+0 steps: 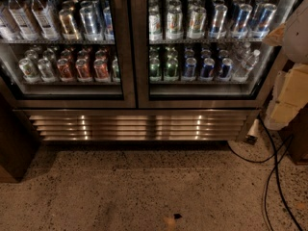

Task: Open right fridge door

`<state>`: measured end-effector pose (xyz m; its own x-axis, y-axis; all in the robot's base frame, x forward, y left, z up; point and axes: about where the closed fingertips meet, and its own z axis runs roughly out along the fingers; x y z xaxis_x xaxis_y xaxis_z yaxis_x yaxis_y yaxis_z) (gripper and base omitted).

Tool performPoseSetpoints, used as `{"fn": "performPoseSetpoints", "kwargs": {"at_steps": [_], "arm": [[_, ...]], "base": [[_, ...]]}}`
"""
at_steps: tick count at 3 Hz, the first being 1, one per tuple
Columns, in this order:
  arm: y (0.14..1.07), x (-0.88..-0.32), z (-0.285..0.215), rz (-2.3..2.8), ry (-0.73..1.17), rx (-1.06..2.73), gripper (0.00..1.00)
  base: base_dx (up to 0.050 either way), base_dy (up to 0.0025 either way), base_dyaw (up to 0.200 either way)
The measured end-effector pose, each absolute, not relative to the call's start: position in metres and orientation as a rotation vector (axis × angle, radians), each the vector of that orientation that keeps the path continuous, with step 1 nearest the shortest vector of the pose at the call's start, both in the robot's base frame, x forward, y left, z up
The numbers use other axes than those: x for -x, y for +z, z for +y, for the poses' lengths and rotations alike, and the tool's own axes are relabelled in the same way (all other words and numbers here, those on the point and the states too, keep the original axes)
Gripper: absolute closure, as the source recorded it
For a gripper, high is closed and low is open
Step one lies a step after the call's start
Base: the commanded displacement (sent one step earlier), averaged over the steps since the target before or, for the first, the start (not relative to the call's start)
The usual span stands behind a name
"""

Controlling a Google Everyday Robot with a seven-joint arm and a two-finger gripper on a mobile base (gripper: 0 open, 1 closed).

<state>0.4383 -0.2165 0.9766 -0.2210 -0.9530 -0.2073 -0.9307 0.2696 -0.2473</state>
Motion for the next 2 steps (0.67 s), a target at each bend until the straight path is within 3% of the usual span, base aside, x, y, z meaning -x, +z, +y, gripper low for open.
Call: {"fn": "performPoseSetpoints", "kwargs": {"at_steps": [1,2], "arm": [[0.9766,-0.4383,-0.2165,2.23,-0.1,1.724,0.0],[0.9766,-0.4383,-0.2165,2.23,-0.1,1.724,0.0]], "base": [[0.045,0.00186,0.082],[0.046,0.00004,-0.001]]}}
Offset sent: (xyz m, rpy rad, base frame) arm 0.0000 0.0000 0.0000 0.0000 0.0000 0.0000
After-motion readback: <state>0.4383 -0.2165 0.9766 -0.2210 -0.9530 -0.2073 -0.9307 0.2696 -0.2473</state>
